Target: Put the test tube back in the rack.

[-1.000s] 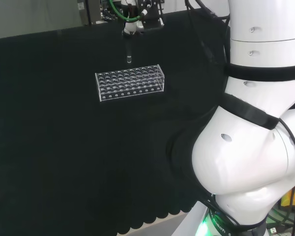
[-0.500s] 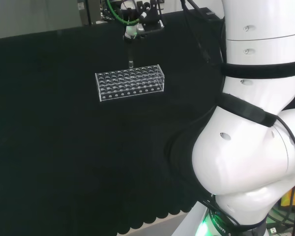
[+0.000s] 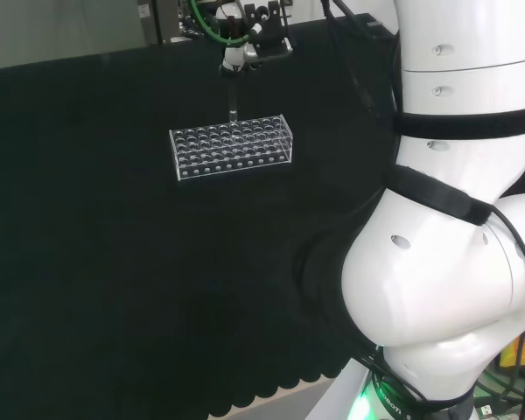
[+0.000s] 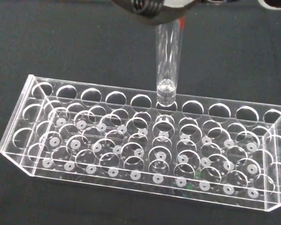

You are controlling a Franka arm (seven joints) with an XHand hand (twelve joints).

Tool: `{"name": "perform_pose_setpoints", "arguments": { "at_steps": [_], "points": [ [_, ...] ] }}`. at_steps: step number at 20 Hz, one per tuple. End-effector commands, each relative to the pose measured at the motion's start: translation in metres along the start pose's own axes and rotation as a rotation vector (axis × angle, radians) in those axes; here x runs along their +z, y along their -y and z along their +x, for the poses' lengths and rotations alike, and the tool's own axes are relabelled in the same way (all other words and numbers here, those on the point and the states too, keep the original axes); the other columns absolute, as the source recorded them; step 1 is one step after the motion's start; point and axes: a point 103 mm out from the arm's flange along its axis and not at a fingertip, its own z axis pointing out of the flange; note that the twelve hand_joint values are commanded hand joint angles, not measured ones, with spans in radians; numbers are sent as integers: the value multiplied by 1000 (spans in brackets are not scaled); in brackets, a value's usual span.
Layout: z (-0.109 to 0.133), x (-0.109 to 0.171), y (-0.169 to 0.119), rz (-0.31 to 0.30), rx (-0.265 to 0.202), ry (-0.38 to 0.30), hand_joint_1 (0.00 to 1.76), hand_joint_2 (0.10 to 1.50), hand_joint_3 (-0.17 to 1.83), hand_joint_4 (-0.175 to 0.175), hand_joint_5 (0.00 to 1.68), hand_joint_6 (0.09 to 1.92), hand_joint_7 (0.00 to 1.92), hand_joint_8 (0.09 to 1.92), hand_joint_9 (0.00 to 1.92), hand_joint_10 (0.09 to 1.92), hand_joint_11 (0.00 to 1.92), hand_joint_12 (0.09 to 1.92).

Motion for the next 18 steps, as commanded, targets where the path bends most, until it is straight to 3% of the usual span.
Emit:
{"name": "perform_pose_setpoints", "arguments": {
  "at_steps": [1,18],
  "points": [
    [5,4,-6,6,-8,-4,1239,1016,-175,-175,1545,87,1741,513,1648,520,1233,898],
    [-4,6,-8,15,-4,12,1239,1016,-175,-175,1545,87,1741,513,1648,521,1232,897]
  ]
}}
